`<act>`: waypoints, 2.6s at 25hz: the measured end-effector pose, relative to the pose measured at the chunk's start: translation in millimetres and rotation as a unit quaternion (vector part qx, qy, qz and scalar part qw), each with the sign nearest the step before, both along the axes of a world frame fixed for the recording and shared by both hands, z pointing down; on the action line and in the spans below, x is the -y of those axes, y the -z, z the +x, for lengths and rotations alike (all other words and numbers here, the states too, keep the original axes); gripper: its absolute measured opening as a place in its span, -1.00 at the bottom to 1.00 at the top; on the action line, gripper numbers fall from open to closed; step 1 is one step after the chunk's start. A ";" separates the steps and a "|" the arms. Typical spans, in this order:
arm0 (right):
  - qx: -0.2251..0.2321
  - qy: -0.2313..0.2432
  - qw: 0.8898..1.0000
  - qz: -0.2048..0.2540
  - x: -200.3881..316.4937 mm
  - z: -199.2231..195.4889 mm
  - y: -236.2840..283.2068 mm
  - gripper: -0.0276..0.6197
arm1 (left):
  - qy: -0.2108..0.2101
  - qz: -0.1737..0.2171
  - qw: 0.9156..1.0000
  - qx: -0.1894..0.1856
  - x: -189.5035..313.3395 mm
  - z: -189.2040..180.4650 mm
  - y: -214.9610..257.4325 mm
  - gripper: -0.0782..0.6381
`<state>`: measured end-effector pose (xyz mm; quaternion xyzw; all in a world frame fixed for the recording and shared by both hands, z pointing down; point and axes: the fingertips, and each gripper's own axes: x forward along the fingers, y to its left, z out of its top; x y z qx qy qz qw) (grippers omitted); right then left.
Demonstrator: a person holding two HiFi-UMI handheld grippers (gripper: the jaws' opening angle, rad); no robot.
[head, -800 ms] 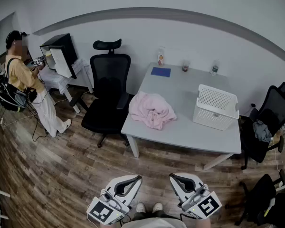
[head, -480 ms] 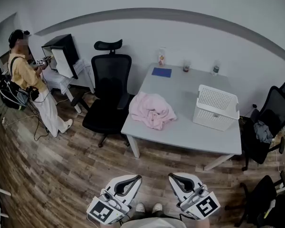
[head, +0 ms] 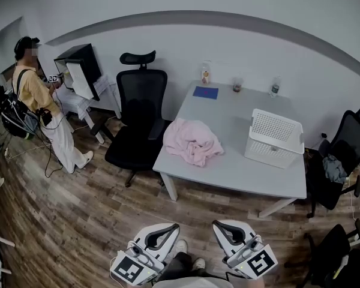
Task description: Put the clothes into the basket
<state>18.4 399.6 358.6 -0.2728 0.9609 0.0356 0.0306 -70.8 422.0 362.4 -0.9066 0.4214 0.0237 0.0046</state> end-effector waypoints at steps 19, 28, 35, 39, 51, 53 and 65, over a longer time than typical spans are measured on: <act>-0.036 -0.021 0.999 -0.024 87.0 -51.4 -18.9 -0.90 | -0.028 -0.015 0.999 0.000 94.9 -50.7 -14.2 -0.76; -0.043 -0.041 0.998 -0.015 127.9 -82.0 -17.8 -0.90 | -0.047 -0.021 0.999 0.011 134.6 -84.0 -20.9 -0.76; -0.042 -0.057 0.997 -0.011 155.0 -86.4 -10.7 -0.90 | -0.076 0.034 0.996 0.045 164.7 -87.5 -10.6 -0.76; -0.042 -0.061 0.997 -0.020 170.7 -84.9 -13.3 -0.90 | -0.083 0.034 0.995 0.046 178.8 -84.6 -11.3 -0.76; -0.049 -0.042 0.997 -0.039 234.3 -75.4 -30.8 -0.90 | -0.045 -0.026 0.999 -0.008 246.0 -76.3 -21.9 -0.76; -0.046 -0.037 0.998 -0.031 249.1 -71.7 -30.7 -0.90 | -0.042 -0.028 0.999 -0.008 261.2 -73.2 -24.4 -0.76; -0.045 -0.012 0.998 -0.042 320.5 -47.7 -42.2 -0.90 | -0.005 -0.017 1.000 0.001 333.1 -54.6 -22.5 -0.76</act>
